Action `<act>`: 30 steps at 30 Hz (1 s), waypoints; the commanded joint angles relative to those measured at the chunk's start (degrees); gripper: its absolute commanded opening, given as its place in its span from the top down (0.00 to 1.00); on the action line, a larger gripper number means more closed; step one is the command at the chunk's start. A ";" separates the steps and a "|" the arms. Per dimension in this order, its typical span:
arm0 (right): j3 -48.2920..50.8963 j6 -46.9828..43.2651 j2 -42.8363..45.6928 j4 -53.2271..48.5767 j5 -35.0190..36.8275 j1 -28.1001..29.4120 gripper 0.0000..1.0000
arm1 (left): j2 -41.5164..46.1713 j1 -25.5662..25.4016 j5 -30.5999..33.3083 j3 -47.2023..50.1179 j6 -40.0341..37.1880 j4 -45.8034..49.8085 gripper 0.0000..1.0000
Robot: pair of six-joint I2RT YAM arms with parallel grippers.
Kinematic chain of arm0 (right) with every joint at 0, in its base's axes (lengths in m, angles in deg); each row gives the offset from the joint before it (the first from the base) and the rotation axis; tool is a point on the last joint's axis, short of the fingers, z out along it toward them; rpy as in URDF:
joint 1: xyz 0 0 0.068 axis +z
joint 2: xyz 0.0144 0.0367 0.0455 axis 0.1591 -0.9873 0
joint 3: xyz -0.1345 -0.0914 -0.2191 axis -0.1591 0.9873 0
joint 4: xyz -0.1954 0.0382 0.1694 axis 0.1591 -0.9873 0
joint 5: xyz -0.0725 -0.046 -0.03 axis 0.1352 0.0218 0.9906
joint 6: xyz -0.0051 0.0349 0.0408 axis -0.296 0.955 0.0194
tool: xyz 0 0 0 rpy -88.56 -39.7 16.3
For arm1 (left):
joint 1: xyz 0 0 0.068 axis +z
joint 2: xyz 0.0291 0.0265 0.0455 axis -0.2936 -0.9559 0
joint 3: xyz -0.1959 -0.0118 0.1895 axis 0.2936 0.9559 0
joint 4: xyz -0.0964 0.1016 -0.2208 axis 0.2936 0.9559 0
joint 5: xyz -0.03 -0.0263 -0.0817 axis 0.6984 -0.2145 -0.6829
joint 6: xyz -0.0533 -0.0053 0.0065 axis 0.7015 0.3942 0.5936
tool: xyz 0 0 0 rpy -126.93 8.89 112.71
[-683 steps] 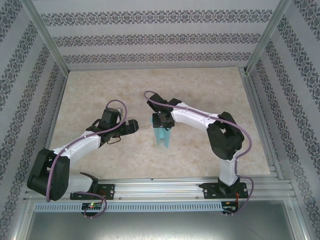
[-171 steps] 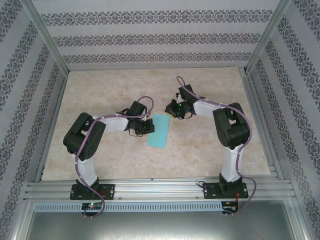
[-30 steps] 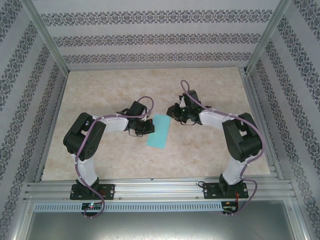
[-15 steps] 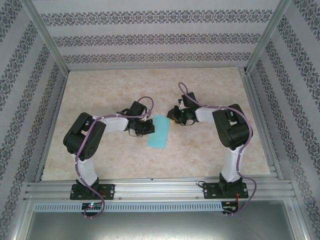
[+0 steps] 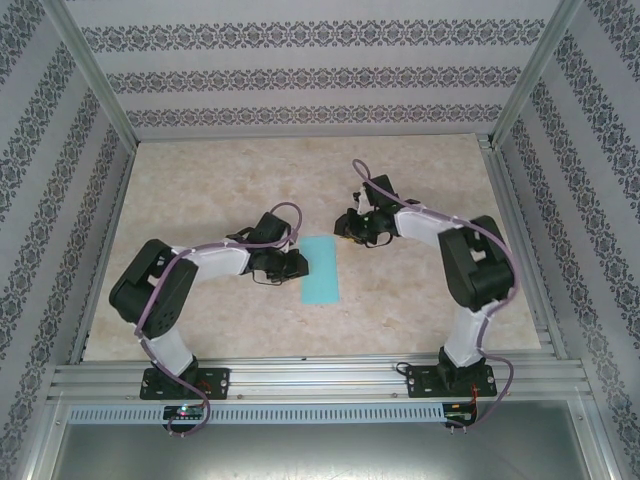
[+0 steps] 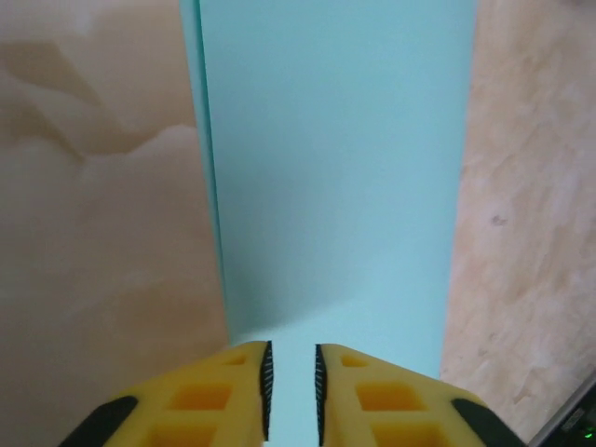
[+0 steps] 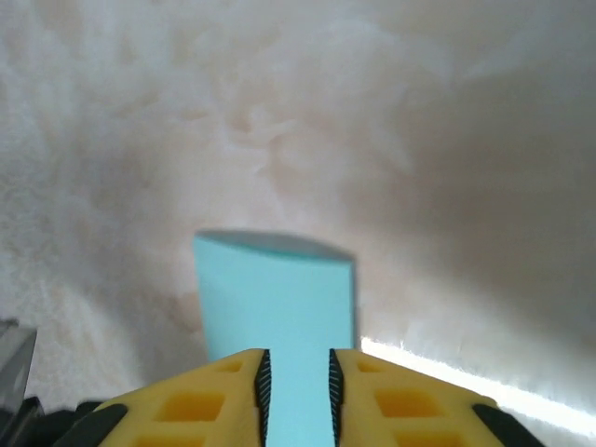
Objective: Fold a paper plane with a square sheet of paper (pick it up from the middle)
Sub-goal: Fold the square sheet of paper in half at the center of the table.
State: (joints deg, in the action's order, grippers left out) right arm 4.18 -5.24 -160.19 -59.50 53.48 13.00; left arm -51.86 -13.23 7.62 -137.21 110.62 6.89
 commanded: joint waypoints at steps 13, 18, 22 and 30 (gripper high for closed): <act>16.24 6.83 11.33 5.98 6.56 10.80 0.60 | 2.48 8.07 -10.77 5.20 5.28 -8.93 0.51; 17.52 7.43 10.21 7.55 5.35 11.07 0.60 | 1.69 8.07 -11.00 5.01 5.18 -9.13 0.49; 17.88 7.74 9.20 8.19 4.79 11.21 0.62 | 0.71 7.98 -11.22 4.32 5.29 -9.39 0.48; 18.61 7.74 7.40 7.89 5.33 11.33 0.65 | -0.87 7.91 -11.95 2.60 5.27 -9.72 0.48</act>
State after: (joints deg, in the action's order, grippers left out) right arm 21.99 2.19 -151.66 -52.25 58.53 23.71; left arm -51.97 -5.41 -3.22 -132.70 115.13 -1.02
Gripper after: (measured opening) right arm 0.356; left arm 0.521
